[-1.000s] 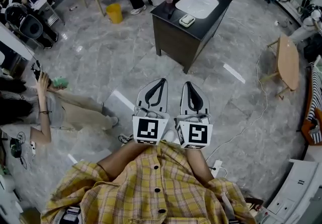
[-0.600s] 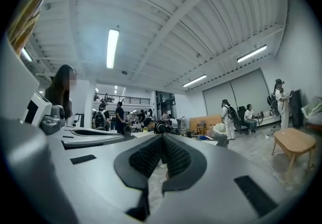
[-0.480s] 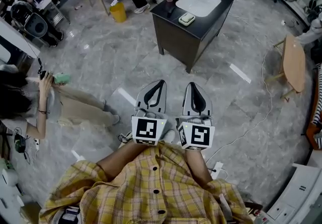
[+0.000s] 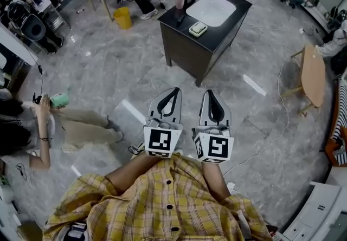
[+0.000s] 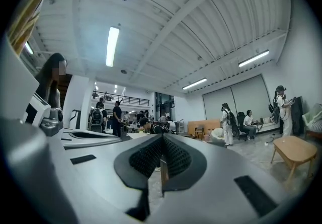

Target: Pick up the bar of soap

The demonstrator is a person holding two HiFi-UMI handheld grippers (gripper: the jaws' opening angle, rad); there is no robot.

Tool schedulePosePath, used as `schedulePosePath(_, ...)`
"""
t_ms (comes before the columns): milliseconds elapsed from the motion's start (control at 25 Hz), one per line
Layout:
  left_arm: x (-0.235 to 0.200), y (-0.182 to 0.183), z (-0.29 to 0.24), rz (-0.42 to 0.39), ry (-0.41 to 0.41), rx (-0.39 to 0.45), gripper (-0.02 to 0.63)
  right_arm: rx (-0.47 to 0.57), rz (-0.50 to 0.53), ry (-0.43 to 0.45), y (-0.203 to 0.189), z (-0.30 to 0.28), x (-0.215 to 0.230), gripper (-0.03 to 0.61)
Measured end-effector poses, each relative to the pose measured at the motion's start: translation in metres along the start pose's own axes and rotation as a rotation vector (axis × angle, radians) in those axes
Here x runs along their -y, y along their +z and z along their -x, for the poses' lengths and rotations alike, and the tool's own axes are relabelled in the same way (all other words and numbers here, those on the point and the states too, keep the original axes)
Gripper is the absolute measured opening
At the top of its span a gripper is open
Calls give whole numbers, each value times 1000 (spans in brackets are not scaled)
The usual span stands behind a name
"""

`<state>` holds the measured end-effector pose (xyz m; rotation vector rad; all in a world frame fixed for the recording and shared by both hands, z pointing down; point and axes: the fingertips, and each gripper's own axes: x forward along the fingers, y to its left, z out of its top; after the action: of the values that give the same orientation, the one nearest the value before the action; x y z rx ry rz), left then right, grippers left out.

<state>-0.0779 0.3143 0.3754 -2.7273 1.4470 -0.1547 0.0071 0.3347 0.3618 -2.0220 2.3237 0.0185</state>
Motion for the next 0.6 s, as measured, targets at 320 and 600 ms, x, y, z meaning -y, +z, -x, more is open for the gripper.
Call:
schedulePosePath(320, -45, 0, -84, 37, -1, 13, 12, -33, 18, -21, -10, -85, 22, 20)
schedulePosePath(600, -87, -10, -166, 54, -7, -9, 12, -82, 17, -20, -31, -174, 42, 20)
